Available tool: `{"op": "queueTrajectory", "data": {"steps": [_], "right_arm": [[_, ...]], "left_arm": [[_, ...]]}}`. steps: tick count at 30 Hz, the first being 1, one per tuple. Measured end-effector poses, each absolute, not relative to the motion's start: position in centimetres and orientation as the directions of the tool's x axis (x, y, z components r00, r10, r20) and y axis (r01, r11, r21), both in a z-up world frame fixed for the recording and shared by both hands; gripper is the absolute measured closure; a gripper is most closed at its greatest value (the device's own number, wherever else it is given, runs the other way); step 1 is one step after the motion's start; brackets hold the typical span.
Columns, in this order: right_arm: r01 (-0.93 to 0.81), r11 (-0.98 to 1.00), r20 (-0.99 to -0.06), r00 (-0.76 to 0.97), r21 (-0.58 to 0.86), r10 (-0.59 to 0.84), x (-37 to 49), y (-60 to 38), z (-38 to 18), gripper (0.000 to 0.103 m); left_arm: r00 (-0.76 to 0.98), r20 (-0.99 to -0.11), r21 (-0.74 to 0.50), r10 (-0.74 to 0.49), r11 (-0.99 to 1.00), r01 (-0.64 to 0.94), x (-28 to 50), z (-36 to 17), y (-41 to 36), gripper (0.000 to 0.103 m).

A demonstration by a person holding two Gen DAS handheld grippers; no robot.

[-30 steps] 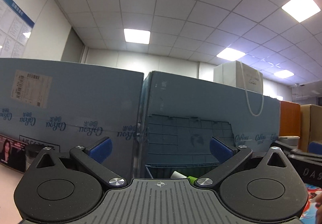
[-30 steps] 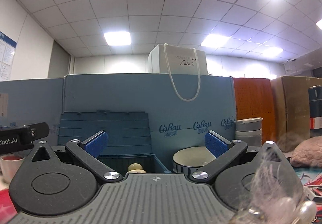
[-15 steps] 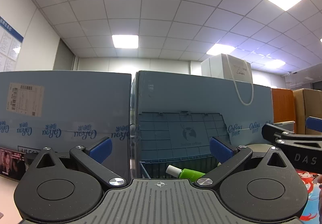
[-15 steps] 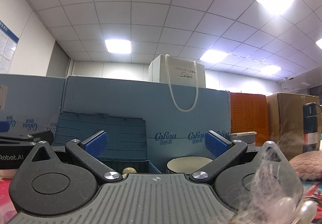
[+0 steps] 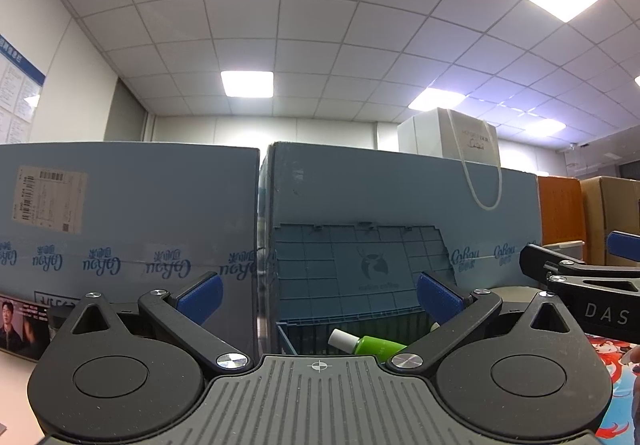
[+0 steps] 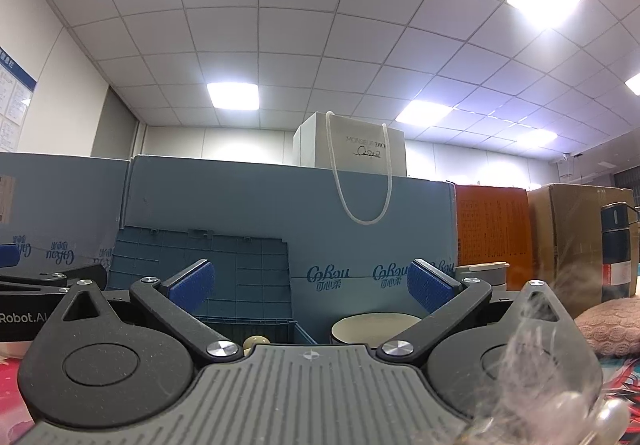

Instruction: Organize rigid objects

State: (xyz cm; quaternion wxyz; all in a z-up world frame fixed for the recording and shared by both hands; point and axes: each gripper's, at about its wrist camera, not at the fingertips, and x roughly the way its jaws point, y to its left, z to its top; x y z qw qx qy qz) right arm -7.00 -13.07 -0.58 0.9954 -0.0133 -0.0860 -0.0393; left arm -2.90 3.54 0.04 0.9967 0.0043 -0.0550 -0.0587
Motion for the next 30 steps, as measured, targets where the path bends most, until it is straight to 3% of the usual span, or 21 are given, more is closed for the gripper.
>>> {"op": "queueTrajectory", "data": {"steps": [30], "right_arm": [[0.074, 0.997, 0.148, 0.986, -0.013, -0.071, -6.58, -13.15, -0.59, 0.0]], "left_arm": [[0.987, 0.107, 0.024, -0.121, 0.993, 0.119, -2.96, 0.01, 3.4, 0.0]]}}
